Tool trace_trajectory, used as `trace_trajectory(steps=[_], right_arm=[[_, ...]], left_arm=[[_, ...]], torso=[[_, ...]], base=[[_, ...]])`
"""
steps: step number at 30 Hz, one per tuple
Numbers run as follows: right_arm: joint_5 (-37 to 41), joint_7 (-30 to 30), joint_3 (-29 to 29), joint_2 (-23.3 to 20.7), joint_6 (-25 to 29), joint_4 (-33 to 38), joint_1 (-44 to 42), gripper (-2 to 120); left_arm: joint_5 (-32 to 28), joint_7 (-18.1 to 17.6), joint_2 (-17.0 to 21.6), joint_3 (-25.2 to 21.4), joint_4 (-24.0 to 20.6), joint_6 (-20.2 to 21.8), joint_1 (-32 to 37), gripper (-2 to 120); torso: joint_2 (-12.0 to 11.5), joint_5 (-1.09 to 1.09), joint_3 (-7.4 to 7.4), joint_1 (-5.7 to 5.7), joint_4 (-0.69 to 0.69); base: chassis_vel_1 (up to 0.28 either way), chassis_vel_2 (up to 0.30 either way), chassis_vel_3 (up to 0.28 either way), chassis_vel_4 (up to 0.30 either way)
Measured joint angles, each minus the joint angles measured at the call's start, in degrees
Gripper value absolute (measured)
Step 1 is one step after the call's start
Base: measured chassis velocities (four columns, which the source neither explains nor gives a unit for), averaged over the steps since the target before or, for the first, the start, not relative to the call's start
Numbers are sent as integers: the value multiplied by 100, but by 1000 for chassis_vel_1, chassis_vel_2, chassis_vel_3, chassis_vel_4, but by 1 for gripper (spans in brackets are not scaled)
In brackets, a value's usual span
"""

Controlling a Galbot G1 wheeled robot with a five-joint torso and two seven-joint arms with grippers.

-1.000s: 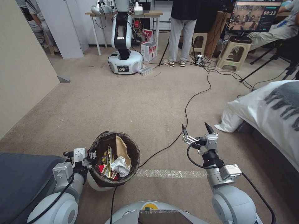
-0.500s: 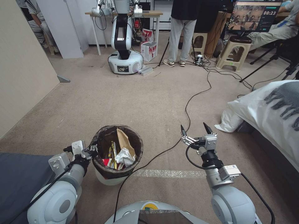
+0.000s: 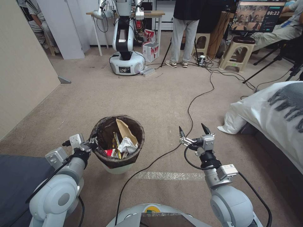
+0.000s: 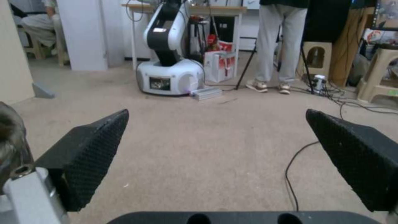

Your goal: Pick up the trash bin, then pick up the garbage from the floor and place it into the trash bin.

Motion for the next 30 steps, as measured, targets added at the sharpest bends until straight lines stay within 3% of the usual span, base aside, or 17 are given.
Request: trace_trajectory(steps=[30], right_arm=[[17,108,36,96,-77,115,16,100]], left_arm=[[420,66,-255,207,966,-76,-111,7]], torso=[[0,1,0,0,1]], base=[[0,0,0,0]])
